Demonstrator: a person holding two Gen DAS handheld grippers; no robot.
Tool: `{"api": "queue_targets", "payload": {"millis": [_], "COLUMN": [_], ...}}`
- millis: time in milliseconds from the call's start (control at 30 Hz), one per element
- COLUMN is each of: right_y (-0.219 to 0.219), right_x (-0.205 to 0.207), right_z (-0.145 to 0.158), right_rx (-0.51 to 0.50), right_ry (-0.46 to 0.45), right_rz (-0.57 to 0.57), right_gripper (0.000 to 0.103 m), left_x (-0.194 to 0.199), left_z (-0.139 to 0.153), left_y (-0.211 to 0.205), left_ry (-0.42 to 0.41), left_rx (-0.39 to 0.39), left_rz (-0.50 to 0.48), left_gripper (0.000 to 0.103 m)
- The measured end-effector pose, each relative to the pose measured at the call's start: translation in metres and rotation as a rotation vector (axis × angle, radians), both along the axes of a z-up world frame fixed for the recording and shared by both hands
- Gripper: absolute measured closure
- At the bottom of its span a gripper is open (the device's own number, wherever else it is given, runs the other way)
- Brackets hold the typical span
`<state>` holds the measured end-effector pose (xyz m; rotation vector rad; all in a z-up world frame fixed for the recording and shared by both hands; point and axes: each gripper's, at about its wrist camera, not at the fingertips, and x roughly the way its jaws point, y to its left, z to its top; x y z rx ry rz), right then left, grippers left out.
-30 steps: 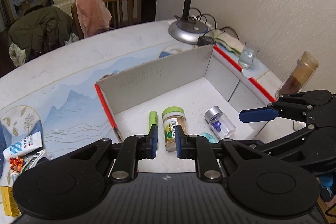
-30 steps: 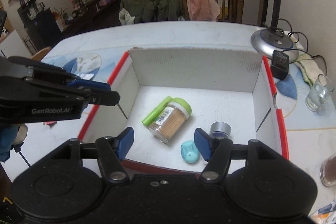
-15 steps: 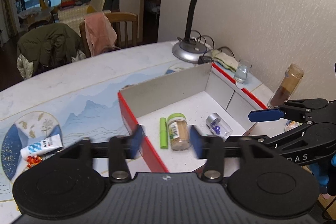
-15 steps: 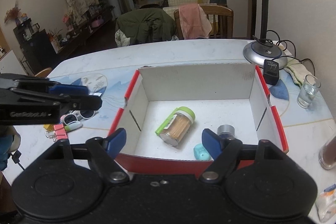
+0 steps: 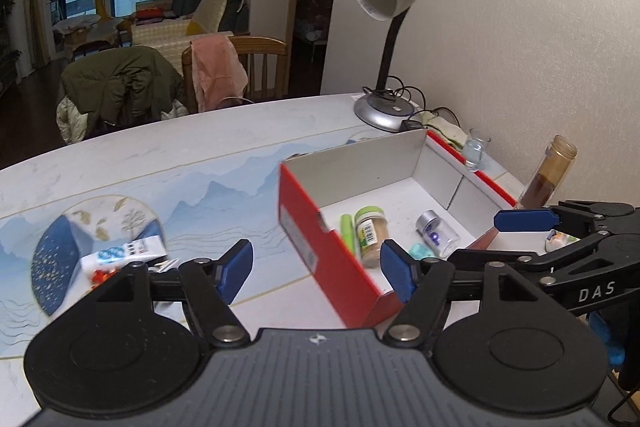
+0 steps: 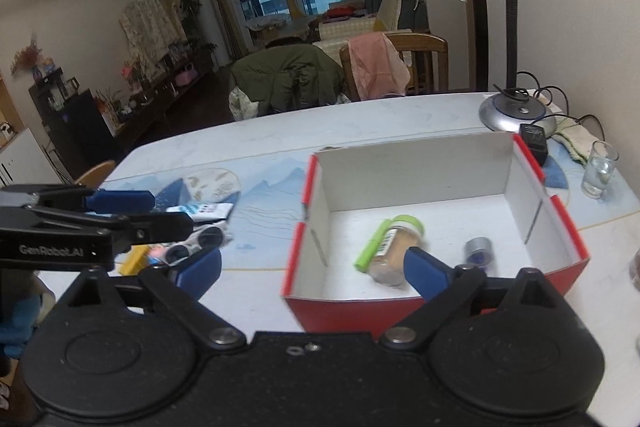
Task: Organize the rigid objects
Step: 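Withdraw both tools from the box back toward the item pile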
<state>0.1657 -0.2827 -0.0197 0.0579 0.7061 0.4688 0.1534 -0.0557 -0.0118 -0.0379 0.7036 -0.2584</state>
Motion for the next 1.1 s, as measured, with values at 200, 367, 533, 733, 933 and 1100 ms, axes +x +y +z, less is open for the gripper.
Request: {"api": "queue_targets", "payload": {"millis": [200, 367, 533, 733, 933, 1100], "right_y": [0.024, 0.048, 0.073, 0.102, 0.130, 0.151], "right_x": [-0.014, -0.021, -0.026, -0.029, -0.027, -0.024], "right_z": [0.001, 0.000, -0.001, -0.004, -0.008, -0.011], "right_rx": [0.017, 0.015, 0.016, 0.011, -0.010, -0.017], "right_ry": [-0.015, -0.021, -0.018, -0.019, -0.010, -0.002], "right_rz": [-0.011, -0.019, -0.011, 0.003, 0.018, 0.015], "right_gripper": [0.002, 0.002, 0.002, 0.002, 0.002, 0.003], "left_x": [-0.014, -0.023, -0.027, -0.035, -0.042, -0.047], "left_z": [-0.001, -0.004, -0.010, -0.018, -0.031, -0.043], "left_y": [0.029, 0.055, 0.083, 0.121, 0.160, 0.179], "left_ry": [-0.011, -0.018, -0.012, -0.018, -0.015, -0.021], "left_rx": [-0.003, -0.001, 0.000, -0.009, -0.062, -0.047], "left_rz": [0.025, 0.050, 0.073, 0.115, 0.120, 0.140], "left_gripper": [0.022, 0.019, 0.011, 0.000, 0.000, 0.000]}}
